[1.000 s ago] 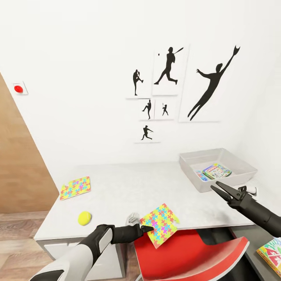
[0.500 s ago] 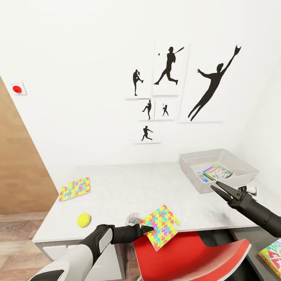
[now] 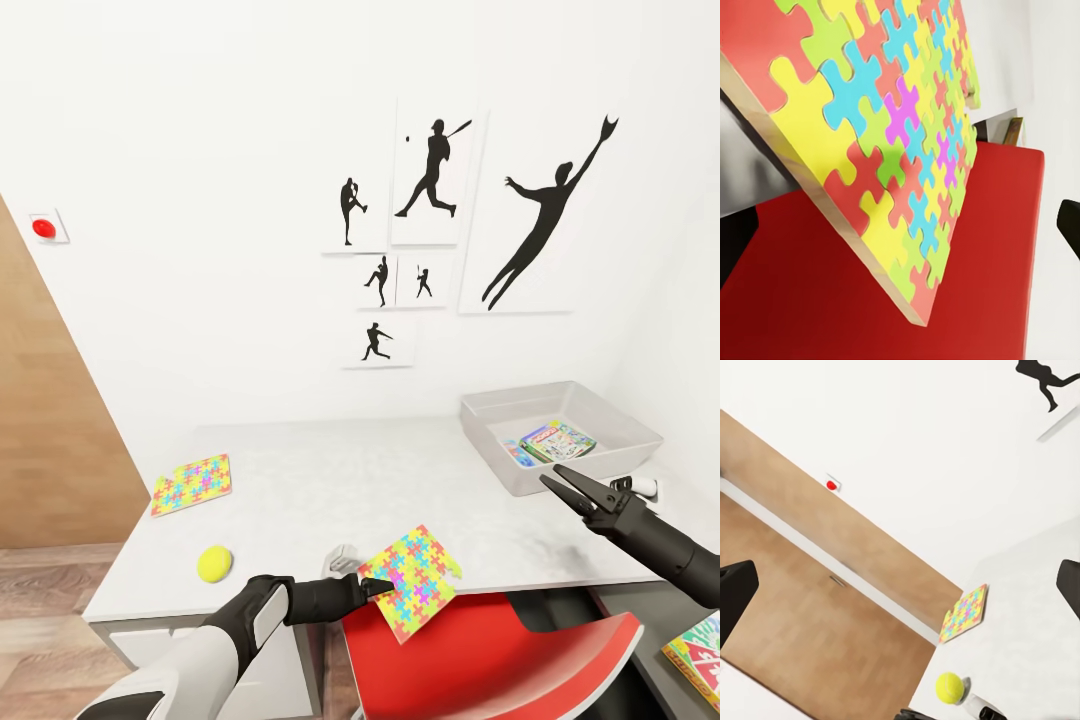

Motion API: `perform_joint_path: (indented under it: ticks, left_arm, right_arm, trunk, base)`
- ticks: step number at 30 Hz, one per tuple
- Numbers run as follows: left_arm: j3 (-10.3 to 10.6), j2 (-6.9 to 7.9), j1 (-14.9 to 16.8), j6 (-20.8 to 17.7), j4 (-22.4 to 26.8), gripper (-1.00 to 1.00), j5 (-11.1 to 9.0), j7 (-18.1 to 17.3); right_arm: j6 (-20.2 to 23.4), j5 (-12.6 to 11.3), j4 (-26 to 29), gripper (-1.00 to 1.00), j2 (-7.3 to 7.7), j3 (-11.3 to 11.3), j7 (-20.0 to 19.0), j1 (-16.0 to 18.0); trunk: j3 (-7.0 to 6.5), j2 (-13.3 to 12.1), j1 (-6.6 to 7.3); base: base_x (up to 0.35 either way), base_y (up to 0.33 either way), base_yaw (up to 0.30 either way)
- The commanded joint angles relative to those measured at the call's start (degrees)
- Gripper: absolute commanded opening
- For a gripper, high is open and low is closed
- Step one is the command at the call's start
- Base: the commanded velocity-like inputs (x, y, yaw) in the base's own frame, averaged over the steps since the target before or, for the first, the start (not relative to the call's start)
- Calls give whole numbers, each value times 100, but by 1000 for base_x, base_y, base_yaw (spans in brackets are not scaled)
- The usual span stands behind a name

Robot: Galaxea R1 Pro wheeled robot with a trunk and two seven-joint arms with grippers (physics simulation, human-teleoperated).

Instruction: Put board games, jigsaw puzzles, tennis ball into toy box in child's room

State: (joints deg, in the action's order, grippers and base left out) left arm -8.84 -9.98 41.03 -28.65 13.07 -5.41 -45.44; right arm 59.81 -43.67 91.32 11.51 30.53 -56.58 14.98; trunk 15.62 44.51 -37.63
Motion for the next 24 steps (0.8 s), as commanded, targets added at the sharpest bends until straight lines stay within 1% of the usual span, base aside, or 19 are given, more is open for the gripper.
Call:
perform_joint_path:
  ticks: [1, 5, 10, 16, 24]
  left_arm:
    - [-21, -2, 3, -60, 2, 100, -39, 0]
    - [-21, -2, 2, -61, 2, 100, -39, 0]
    - [-21, -2, 1, -62, 2, 100, -39, 0]
    - [-21, -2, 1, -62, 2, 100, -39, 0]
    - [-21, -2, 1, -46, 2, 100, -39, -12]
  right_arm:
    - [19, 21, 0, 100, 0, 5, -31, 5]
    - [19, 20, 0, 100, 0, 5, -29, 5]
    - [19, 20, 0, 100, 0, 5, -31, 5]
    - [19, 22, 0, 100, 0, 5, -32, 5]
    - [19, 21, 0, 100, 0, 5, -33, 5]
  trunk:
    - [8, 6, -1]
    - [80, 167, -89]
    - [80, 167, -89]
    - [187, 407, -221]
    - [187, 407, -221]
  base:
    - [0, 0, 0]
    - [0, 0, 0]
    - [0, 0, 0]
    - [0, 0, 0]
    - [0, 0, 0]
